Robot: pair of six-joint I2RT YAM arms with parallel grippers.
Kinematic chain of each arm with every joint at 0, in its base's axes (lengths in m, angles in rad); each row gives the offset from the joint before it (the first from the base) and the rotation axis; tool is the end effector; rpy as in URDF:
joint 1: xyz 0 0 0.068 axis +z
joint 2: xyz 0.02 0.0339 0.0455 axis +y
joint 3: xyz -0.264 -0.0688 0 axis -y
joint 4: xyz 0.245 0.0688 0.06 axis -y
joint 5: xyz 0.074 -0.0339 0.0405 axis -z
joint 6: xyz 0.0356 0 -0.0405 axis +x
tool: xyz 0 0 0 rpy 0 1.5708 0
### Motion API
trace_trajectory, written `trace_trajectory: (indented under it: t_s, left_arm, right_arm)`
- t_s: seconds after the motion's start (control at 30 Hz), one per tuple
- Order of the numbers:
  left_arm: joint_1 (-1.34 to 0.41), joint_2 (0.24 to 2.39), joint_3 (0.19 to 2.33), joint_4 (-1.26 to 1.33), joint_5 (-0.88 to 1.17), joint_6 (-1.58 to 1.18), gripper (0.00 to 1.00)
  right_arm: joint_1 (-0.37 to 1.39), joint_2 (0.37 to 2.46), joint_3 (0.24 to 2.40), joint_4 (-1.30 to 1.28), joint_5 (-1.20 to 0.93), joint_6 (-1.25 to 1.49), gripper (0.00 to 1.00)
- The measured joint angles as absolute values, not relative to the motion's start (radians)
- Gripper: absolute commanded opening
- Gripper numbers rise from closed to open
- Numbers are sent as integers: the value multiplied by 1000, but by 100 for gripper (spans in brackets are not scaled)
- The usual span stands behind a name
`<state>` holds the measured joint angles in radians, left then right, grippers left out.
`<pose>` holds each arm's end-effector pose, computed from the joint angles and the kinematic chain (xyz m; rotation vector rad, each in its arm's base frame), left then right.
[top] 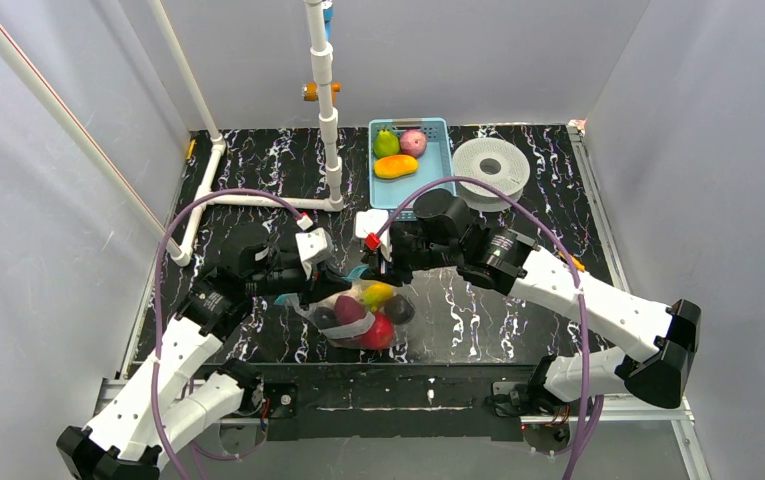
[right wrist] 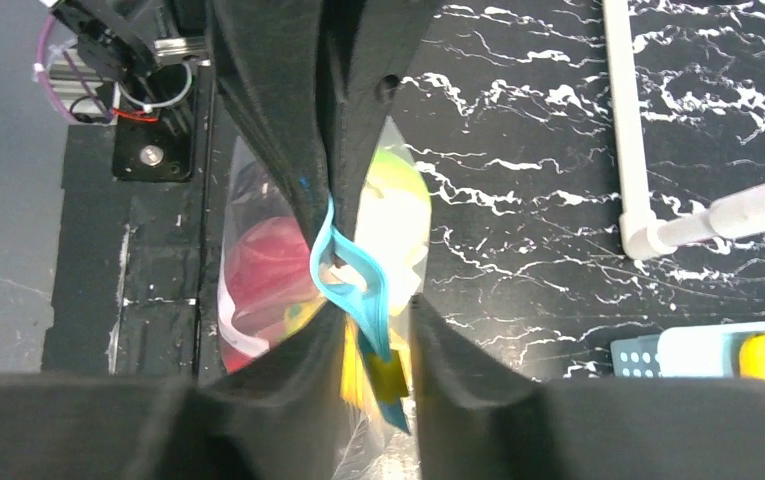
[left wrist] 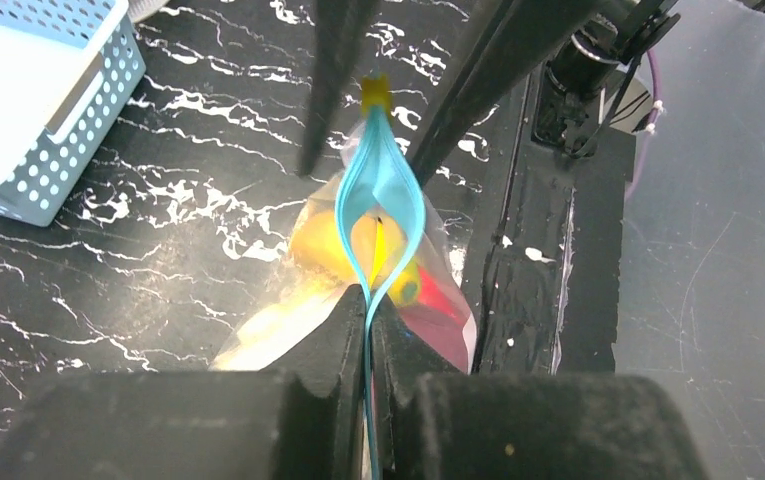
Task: Place the food in the zip-top bag and seal the zipper
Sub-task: Adjust the zipper food storage bag at the center of the board.
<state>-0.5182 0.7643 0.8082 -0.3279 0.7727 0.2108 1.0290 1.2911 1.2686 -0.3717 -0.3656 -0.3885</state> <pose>0.1328 -0.1043 0.3390 1.1482 1.4777 -0.9250 0.1399 0.2571 0.3805 -1.4922 1.3607 0.7726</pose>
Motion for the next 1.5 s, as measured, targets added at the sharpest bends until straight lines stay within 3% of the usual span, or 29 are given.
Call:
trace_trajectory:
  t_s: [0.2,0.5,0.73,0.93,1.0,1.07,1.13,1.2,1.37,1.43,1.5]
  left_arm:
    - [-518,725,754,-330,736,210,0]
    - [-518,574,635,-234,713,147,0]
    - [-518,572,628,-210,727,119,0]
    - [-518,572,628,-209,730,111,0]
    - [-518,570,628,-209,730,111,0]
    - [-518,569,628,-208,730,111,0]
    - [-518,568,628,-208,730,110,0]
    - [-518,569,627,-208,729,111,0]
    - [-518,579,627,-206,728,110,0]
    - [-518,585,627,-202,727,111,0]
    - [-518,590,627,-200,724,110,0]
  right_arm:
    - [1020,1246,1248,-354,-337,-313,72]
    - [863,1081,952,-80,-595,-86,81]
    - [838,1168,938,52,-764,38,73]
    - [806,1248,963,123,-896,130,50]
    - [804,1277,977,136,-928,152,33]
    - [805,1289,979,144,-944,167,25]
    - [805,1298,981,151,-953,184,29]
    - [805,1306,984,154,-959,192,41]
    - [793,1310,986,165,-966,199,33]
    - [782,1310,984,178,-970,206,34]
    - [774,1310,983,189,-972,208,43]
